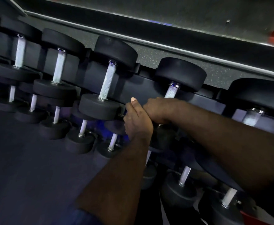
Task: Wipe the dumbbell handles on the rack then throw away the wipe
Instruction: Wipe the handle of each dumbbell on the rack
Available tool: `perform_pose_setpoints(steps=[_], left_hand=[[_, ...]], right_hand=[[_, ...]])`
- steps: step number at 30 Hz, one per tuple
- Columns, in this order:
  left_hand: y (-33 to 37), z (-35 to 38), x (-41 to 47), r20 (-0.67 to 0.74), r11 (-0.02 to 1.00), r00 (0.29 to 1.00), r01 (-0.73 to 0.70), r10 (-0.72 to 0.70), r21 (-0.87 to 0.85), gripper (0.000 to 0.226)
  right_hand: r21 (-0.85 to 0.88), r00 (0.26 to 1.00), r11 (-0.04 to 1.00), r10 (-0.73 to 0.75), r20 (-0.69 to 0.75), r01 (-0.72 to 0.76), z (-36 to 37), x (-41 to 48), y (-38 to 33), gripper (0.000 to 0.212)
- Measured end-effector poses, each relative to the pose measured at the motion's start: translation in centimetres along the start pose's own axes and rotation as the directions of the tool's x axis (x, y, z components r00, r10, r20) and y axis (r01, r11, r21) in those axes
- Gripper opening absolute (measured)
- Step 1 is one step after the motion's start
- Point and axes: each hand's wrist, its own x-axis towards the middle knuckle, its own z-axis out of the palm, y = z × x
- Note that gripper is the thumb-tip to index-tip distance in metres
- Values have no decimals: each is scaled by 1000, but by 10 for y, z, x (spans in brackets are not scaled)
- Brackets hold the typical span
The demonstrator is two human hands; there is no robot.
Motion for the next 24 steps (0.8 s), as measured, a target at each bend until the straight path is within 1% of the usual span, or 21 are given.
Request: perform_pose_setpoints(steps=[2, 6, 8, 12, 15, 17, 18, 19, 21, 22, 23, 24], left_hand=[[1, 1, -1, -13, 1000, 1000, -7, 7, 5, 53], [1, 0, -3, -36, 999, 999, -21, 20, -31, 46], [-2, 2, 0, -50, 999, 998, -30, 28, -27, 44], [-2, 3, 2, -29, 999, 999, -29, 29, -28, 50], [-4, 2, 1, -21, 1000, 1000, -21, 21, -22, 51], [-5, 4, 1, -24, 999, 999, -29, 29, -24, 50], [-4, 5, 2, -16, 999, 999, -30, 30, -29, 49], [-5, 5, 3, -16, 999, 1000, -24, 23, -38, 49], [-8, 6, 5, -40, 999, 998, -44, 43, -26, 46], [-10, 5, 5, -44, 996, 996, -81, 79, -33, 46], [-11, 4, 4, -50, 992, 992, -121, 119, -38, 46], [-14, 5, 6, -43, 989, 988, -146, 146, 7, 46]], right_hand=[[0, 1000, 1000, -6, 15, 6, -3, 2, 1, 19], [-36, 999, 999, -18, 34, 19, -9, -11, 0, 18], [-27, 1000, 1000, -14, -1, 14, -5, -9, 0, 18], [20, 998, 999, 34, -60, -32, 2, 10, 0, 26], [23, 998, 1000, 18, -68, -17, 4, 6, -2, 26], [22, 996, 999, -22, -92, 24, 5, -8, 5, 20], [55, 992, 996, -59, -112, 65, 3, -17, 10, 17], [144, 986, 984, -85, -141, 106, 0, -26, 16, 19], [341, 976, 926, -96, -196, 160, -12, -38, 30, 29], [399, 970, 906, -51, -236, 145, -14, -36, 37, 31], [422, 951, 899, 17, -308, 120, -12, -31, 41, 30], [394, 915, 915, 86, -393, 83, -8, -24, 41, 28]])
